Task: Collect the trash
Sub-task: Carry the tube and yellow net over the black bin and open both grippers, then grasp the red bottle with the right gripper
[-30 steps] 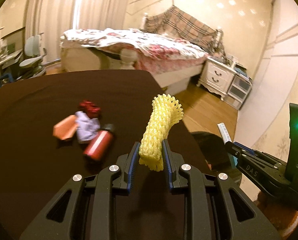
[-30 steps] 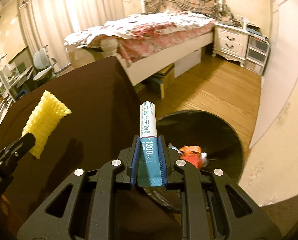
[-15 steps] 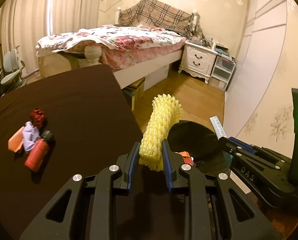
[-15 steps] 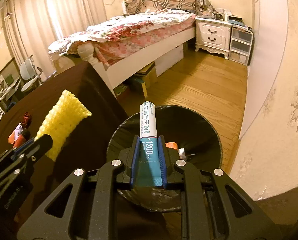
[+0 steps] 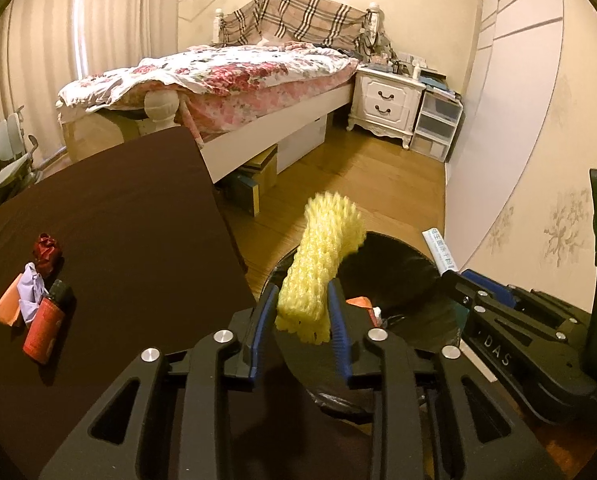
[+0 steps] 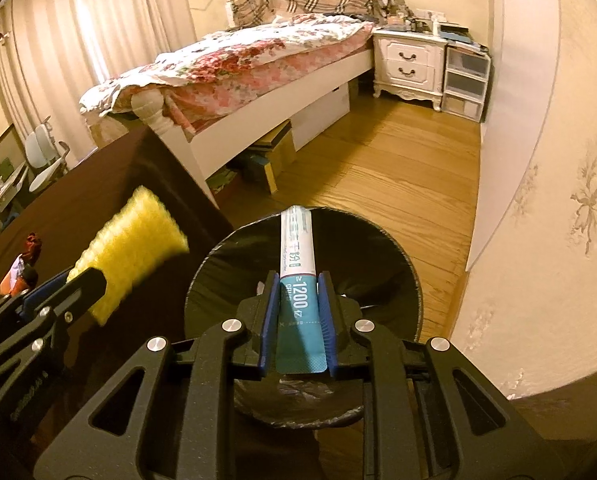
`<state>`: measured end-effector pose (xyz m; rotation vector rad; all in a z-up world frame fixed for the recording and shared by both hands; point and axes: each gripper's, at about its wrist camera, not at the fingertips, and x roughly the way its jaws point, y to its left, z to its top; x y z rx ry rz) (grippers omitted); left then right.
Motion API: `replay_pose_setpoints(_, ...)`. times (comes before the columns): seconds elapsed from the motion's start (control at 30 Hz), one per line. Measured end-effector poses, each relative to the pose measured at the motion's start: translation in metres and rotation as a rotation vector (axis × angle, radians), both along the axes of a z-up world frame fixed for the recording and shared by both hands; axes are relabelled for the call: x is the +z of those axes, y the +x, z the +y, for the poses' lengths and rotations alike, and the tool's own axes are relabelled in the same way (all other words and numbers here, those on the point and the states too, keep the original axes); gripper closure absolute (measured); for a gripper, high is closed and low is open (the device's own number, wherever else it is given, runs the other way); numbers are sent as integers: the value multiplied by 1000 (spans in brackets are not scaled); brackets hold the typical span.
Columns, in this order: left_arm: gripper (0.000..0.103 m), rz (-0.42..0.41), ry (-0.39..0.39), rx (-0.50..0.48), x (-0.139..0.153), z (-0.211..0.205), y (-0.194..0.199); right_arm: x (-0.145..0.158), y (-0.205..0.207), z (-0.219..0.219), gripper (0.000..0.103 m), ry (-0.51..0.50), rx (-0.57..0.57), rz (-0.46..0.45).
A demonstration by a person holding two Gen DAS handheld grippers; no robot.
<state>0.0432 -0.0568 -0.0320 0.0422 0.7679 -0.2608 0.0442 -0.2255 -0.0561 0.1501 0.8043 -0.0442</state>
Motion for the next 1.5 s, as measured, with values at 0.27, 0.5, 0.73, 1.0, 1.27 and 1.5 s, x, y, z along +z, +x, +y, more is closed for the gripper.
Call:
replay_pose_setpoints(0.27,35,-18,-10,45,6,13,-5,2,-4,-1,58,-20,-36,-10)
replay_pose_setpoints(0.5,30,-61,22,101,14,39,-15,11,-5,22,44,-24,0,-21)
replay_pose_setpoints(0.73,27,-102,52,212,22,89,-29,20,0,60,41,-1,81,-22)
replay_pose_setpoints(1.0,27,-83,51,358,22,152,-42,26,3,121,40,12,215,-12)
replay_pose_setpoints(1.27,27,-72,62,482,18,206,-57,29,6,185,40,7,353,-1)
replay_pose_setpoints(1.5,27,-77,78,558,18,238,-70,26,12,228,40,29,435,28)
